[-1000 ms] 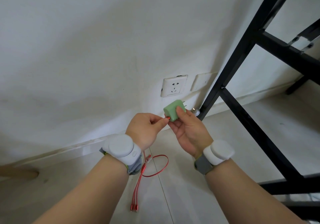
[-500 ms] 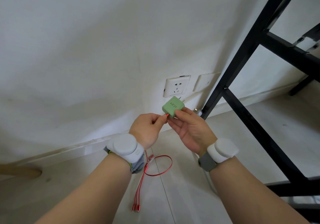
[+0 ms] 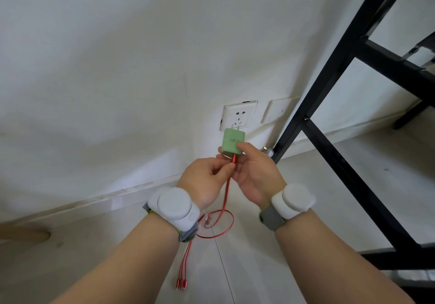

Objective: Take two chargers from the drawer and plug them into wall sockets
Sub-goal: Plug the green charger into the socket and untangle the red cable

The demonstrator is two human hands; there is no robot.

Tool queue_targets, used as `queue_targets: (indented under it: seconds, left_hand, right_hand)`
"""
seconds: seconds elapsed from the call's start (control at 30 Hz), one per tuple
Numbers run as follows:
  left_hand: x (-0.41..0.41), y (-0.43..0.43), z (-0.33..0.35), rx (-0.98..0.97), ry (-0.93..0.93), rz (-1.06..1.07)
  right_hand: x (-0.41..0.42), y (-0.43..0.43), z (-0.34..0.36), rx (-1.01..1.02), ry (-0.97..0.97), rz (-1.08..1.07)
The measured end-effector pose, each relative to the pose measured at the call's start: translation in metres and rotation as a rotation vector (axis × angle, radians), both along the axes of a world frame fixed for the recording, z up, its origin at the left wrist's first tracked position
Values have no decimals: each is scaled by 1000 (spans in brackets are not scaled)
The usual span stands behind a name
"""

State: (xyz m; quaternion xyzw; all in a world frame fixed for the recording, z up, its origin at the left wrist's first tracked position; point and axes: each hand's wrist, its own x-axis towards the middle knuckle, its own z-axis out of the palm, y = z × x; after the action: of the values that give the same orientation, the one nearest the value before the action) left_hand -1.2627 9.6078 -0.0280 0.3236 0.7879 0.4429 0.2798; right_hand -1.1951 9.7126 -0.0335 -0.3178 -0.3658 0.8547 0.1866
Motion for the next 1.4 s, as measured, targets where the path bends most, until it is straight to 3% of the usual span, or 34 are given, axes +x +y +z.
queue_targets:
  seconds: [0.13,0.53,1.07,1.4]
  left_hand:
    - [-8,0,2,-24,78,-5]
    - [-30,1,-9,26,-56,78]
    - [-40,3,-13,31,-90,59]
    - [-33,5,-9,-22,-81,28]
  right_hand:
    - [-13,20,5,-25,-114,-103]
    - [-39,74,-1,266,-466,-131]
    - [-51,77,-16,224,-447,-282]
    - [-55,80,0,288,-450,-158]
